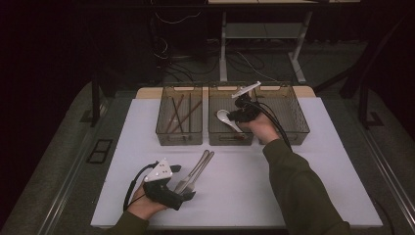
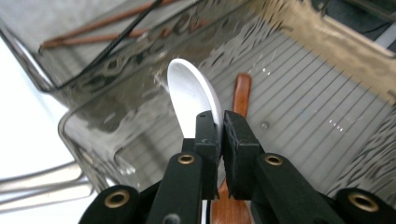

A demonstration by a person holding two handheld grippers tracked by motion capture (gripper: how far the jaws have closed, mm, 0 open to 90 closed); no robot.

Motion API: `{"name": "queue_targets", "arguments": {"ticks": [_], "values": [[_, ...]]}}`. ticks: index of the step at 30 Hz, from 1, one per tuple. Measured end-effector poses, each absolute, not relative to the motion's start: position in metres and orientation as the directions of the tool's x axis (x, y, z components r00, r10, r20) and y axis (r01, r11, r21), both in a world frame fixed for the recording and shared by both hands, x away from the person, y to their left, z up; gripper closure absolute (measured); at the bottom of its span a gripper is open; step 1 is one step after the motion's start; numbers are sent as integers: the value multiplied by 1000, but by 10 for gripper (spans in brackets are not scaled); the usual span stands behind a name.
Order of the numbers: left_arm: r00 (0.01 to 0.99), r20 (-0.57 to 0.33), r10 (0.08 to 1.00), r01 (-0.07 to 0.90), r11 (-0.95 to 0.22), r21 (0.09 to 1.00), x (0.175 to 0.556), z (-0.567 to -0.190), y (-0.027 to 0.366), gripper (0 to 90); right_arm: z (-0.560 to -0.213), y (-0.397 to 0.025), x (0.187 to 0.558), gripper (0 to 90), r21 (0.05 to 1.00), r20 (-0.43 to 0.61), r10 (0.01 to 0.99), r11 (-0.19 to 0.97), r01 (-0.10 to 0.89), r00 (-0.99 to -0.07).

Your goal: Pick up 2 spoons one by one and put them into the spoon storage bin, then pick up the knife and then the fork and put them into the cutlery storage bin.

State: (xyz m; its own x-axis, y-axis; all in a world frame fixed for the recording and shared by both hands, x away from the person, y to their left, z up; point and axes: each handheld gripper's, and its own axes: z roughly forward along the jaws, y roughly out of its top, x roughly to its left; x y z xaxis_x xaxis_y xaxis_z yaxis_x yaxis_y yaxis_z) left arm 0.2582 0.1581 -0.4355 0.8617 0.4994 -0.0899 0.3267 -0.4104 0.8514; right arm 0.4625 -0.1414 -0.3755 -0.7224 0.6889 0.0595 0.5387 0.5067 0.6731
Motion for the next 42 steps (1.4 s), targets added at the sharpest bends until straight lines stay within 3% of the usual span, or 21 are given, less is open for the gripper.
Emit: {"name": "queue_targets", "arguments": {"ticks": [13, 28, 37, 42], "values": [[859, -85, 504, 329, -418, 847, 258, -436, 159, 0, -362, -162, 444, 522, 738, 133, 667, 427, 522, -733], [851, -88, 518, 343, -421, 839, 259, -436, 158, 0, -364, -209, 388, 371, 808, 209, 616, 329, 489, -759], [838, -80, 540, 353, -426, 833, 259, -435, 159, 0, -382, -229, 351, 196, 829, 193, 644, 297, 475, -740], [827, -88, 555, 369, -419, 830, 260, -434, 159, 0, -394, -241, 334, 181, 834, 182, 646, 298, 465, -741]]}}
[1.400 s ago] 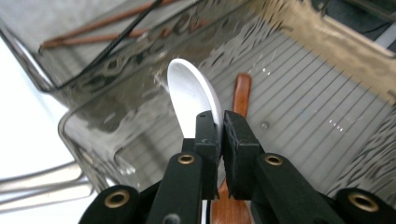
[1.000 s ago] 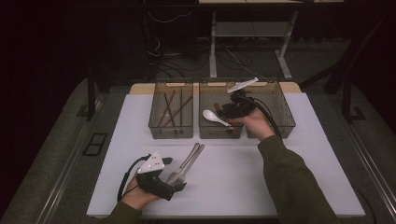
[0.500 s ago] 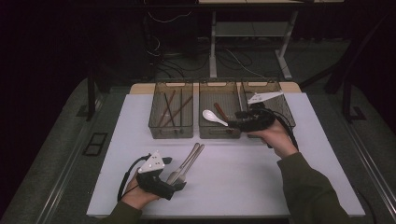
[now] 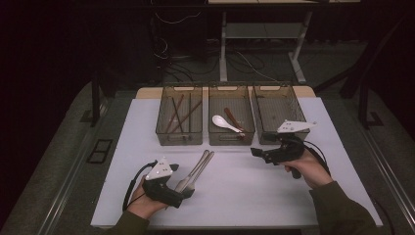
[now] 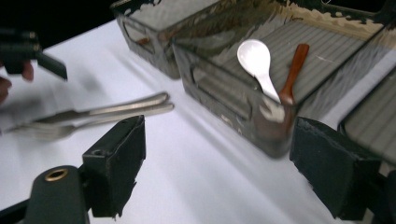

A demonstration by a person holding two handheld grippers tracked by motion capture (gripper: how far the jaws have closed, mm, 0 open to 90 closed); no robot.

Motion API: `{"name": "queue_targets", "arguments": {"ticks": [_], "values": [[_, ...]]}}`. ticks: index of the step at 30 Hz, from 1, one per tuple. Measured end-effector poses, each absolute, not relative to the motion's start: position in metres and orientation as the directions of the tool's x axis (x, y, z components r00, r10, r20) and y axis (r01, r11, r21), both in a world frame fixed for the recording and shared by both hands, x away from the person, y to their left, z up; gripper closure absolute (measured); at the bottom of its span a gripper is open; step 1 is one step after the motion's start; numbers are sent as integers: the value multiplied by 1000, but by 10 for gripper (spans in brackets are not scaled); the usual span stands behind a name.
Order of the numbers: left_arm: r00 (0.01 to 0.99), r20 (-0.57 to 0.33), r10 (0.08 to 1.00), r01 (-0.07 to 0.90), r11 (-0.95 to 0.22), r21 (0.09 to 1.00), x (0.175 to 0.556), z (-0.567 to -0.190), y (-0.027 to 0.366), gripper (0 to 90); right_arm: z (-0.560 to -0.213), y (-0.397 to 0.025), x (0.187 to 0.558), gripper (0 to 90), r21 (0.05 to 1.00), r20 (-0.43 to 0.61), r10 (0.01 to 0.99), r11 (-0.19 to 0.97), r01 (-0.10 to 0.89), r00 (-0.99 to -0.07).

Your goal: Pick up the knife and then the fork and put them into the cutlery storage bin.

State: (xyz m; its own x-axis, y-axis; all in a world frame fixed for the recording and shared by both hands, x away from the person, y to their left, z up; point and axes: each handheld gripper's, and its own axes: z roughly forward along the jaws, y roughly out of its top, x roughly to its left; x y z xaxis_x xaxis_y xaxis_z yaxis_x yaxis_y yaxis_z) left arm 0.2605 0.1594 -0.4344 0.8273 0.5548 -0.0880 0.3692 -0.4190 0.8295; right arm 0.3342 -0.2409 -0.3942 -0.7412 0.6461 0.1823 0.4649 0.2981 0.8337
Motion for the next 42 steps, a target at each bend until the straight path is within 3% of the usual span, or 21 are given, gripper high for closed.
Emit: {"name": "queue_targets", "arguments": {"ticks": [9, 14, 20, 28, 42], "values": [[813, -92, 576, 383, -409, 828, 263, -433, 161, 38, -414, -271, 299, 176, 847, 184, 678, 258, 465, -712], [809, -95, 580, 391, -411, 823, 266, -431, 160, 148, -421, -282, 286, 176, 849, 188, 685, 247, 467, -704], [800, -98, 593, 403, -410, 818, 270, -429, 157, 195, -431, -291, 270, 176, 847, 164, 702, 260, 464, -693], [765, -100, 636, 421, -377, 825, 283, -422, 155, 347, -437, -302, 256, 176, 850, 149, 720, 256, 460, -677], [718, -109, 687, 506, -408, 759, 312, -426, 137, 617, -438, -302, 257, 176, 852, 140, 722, 261, 454, -678]]}}
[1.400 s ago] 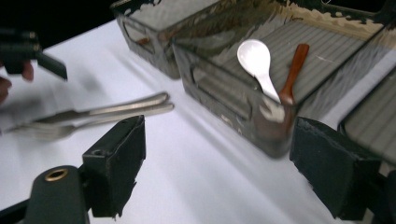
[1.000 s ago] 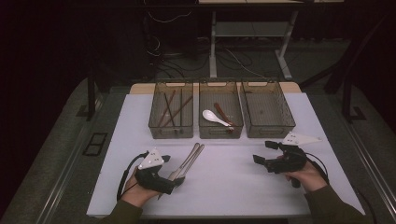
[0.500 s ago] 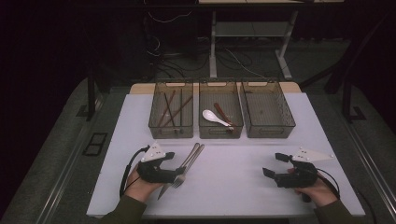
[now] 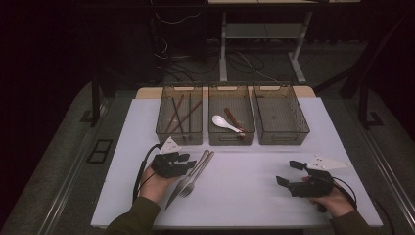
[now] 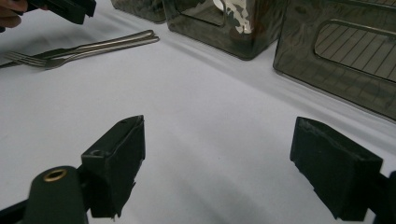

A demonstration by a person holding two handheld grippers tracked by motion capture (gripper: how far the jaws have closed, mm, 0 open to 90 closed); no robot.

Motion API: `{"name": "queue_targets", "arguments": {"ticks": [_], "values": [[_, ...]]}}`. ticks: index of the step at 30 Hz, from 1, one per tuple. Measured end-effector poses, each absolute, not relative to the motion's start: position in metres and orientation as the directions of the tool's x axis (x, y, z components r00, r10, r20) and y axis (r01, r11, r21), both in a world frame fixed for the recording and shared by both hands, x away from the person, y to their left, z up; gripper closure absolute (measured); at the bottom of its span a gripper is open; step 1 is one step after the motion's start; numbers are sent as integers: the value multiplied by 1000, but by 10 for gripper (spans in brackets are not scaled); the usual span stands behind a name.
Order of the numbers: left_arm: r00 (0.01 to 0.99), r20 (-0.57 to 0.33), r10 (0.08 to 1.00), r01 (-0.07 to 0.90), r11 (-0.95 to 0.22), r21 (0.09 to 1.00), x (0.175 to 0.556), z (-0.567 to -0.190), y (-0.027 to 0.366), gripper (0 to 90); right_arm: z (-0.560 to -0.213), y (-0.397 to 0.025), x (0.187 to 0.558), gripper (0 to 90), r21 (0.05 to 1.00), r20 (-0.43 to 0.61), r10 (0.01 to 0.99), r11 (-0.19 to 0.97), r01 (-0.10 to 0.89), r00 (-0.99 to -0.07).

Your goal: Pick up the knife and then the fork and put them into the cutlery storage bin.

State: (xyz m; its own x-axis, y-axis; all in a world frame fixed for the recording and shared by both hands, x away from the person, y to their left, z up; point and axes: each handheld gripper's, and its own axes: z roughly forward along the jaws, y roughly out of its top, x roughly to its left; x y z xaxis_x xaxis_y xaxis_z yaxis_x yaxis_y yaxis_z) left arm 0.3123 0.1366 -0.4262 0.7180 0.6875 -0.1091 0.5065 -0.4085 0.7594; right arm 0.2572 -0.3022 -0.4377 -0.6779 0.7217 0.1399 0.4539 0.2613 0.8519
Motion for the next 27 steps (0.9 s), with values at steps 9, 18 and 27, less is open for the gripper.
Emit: {"name": "queue_targets", "arguments": {"ticks": [9, 18, 27], "values": [[707, -110, 698, 540, -433, 721, 303, -435, 131, 698, -438, -300, 257, 176, 848, 123, 717, 284, 448, -686], [700, -117, 705, 561, -440, 702, 299, -442, 129, 707, -439, -299, 256, 176, 844, 103, 717, 304, 441, -689], [700, -92, 708, 558, -462, 690, 299, -446, 125, 733, -439, -299, 256, 176, 840, 88, 719, 317, 439, -689]]}}
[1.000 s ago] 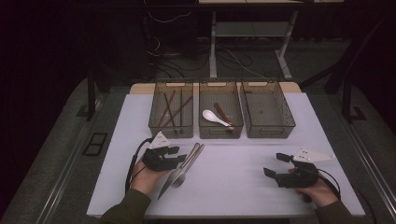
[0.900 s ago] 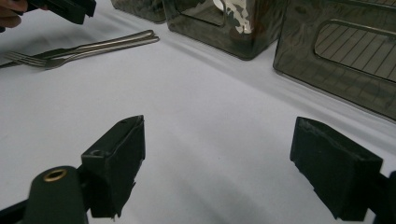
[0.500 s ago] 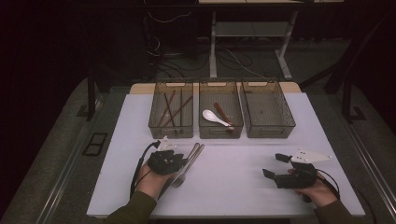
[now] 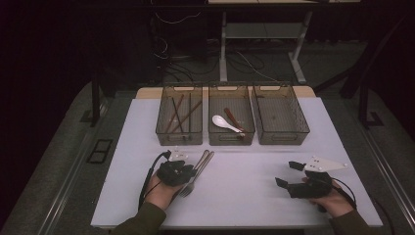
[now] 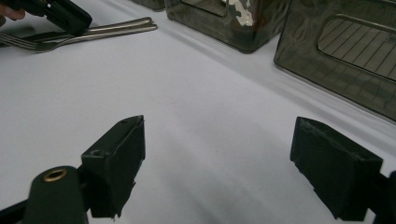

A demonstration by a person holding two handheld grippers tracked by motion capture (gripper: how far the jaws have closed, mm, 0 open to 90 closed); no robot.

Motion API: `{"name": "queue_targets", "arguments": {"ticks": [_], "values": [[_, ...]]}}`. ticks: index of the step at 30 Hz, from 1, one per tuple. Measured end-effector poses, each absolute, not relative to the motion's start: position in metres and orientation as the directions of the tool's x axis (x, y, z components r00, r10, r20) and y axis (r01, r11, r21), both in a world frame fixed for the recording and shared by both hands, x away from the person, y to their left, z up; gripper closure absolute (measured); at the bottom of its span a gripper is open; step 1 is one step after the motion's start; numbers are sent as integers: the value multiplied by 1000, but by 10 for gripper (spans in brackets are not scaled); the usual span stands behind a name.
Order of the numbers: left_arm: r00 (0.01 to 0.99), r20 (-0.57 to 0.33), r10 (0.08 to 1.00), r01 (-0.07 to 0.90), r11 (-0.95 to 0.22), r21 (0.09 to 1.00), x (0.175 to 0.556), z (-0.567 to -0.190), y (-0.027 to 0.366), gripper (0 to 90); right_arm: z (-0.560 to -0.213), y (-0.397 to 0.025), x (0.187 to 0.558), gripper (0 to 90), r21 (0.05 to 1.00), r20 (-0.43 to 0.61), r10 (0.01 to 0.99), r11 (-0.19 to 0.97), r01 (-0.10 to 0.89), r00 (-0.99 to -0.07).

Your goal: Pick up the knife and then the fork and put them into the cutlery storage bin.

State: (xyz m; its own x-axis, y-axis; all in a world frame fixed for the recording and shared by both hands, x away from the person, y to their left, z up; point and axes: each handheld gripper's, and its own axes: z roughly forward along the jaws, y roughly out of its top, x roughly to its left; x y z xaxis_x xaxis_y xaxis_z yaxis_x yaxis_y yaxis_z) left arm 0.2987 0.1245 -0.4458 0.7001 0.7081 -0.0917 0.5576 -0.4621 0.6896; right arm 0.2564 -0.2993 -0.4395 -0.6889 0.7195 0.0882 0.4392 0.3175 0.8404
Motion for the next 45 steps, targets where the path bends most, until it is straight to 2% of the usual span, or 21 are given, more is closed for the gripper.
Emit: {"name": "queue_targets", "arguments": {"ticks": [8, 17, 26, 37, 42, 45], "values": [[705, -4, 709, 523, -516, 679, 295, -446, 117, 769, -441, -298, 256, 177, 836, 80, 719, 329, 440, -690], [687, -53, 725, 556, -477, 681, 298, -445, 119, 795, -441, -297, 255, 177, 831, 67, 712, 348, 433, -700], [719, -58, 692, 538, -503, 676, 305, -442, 125, 797, -441, -297, 256, 177, 830, 65, 708, 353, 432, -703], [778, -71, 624, 492, -534, 687, 306, -430, 130, 797, -437, -295, 260, 177, 823, 65, 703, 364, 436, -708], [824, -72, 562, 444, -562, 698, 305, -420, 123, 797, -428, -292, 267, 177, 795, 85, 665, 404, 452, -742], [851, -71, 520, 410, -575, 708, 304, -416, 117, 797, -422, -285, 268, 176, 787, 38, 621, 464, 406, -783]]}}
